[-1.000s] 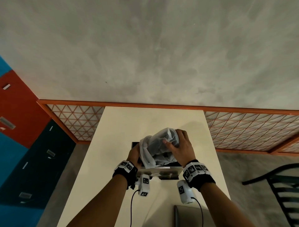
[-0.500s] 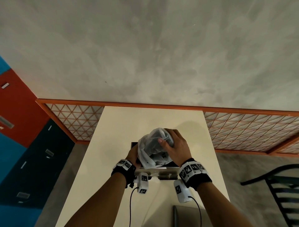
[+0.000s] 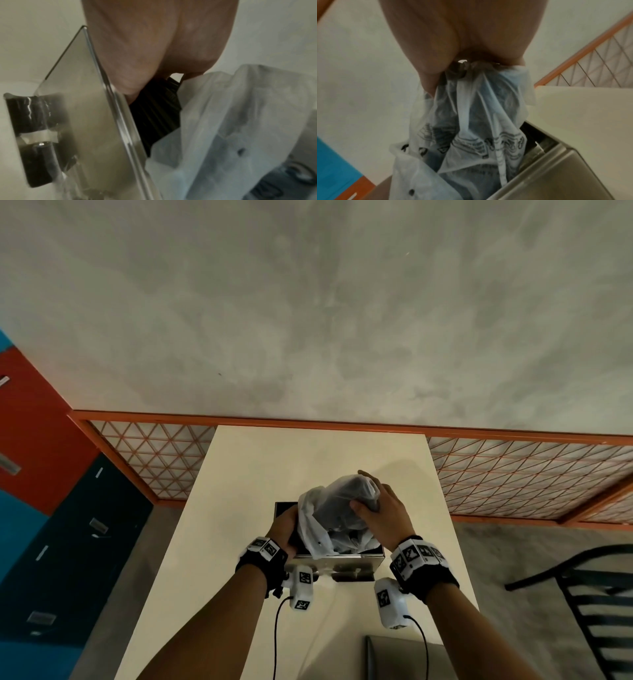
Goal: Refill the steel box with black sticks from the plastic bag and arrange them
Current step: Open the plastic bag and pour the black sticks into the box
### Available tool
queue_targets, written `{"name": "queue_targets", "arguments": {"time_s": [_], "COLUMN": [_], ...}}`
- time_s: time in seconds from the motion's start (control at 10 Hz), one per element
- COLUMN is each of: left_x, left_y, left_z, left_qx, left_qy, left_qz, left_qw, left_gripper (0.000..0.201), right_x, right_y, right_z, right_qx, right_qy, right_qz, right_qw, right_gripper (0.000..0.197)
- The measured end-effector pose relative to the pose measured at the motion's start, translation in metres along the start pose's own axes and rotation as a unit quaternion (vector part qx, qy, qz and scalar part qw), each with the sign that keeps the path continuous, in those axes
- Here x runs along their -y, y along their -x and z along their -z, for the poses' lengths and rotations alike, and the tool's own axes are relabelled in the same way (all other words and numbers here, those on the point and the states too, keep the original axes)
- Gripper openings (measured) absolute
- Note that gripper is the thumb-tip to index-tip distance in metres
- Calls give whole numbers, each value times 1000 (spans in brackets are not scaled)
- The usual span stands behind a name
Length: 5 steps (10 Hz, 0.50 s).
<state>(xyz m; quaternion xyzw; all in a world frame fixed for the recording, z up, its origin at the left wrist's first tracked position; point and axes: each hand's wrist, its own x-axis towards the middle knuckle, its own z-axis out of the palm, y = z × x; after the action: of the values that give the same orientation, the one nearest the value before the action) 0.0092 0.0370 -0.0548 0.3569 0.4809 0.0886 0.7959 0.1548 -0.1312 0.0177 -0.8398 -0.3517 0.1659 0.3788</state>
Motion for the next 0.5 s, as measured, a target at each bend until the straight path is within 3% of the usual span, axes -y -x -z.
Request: {"name": "queue_targets", "arguments": {"time_s": [0.1, 0.2, 0.3, 0.4, 0.5], "left_x": [3, 2, 6, 4, 13], "left_y": [-10, -9, -29, -23, -26], "left_z": [-2, -3, 2, 1, -14], "left_qx": [12, 8, 14, 20, -36], "left_qy": [-5, -47, -39, -23, 67], "left_qz": [-3, -12, 11, 20, -74], "left_qw": [1000, 999, 999, 999, 994], "left_gripper": [29, 18, 39, 48, 36], "right_x": [-2, -8, -14, -8, 11], "right_y": [5, 12, 19, 17, 16], "right_z": [2, -5, -13, -16, -15], "right_qx": [-27, -31, -7, -32, -47], "right_qy": [-61, -55, 4, -75, -62], "right_qz": [-13, -52, -95, -86, -19], "right_qw": [998, 997, 995, 993, 997], "right_gripper": [66, 64, 80, 70, 59]}}
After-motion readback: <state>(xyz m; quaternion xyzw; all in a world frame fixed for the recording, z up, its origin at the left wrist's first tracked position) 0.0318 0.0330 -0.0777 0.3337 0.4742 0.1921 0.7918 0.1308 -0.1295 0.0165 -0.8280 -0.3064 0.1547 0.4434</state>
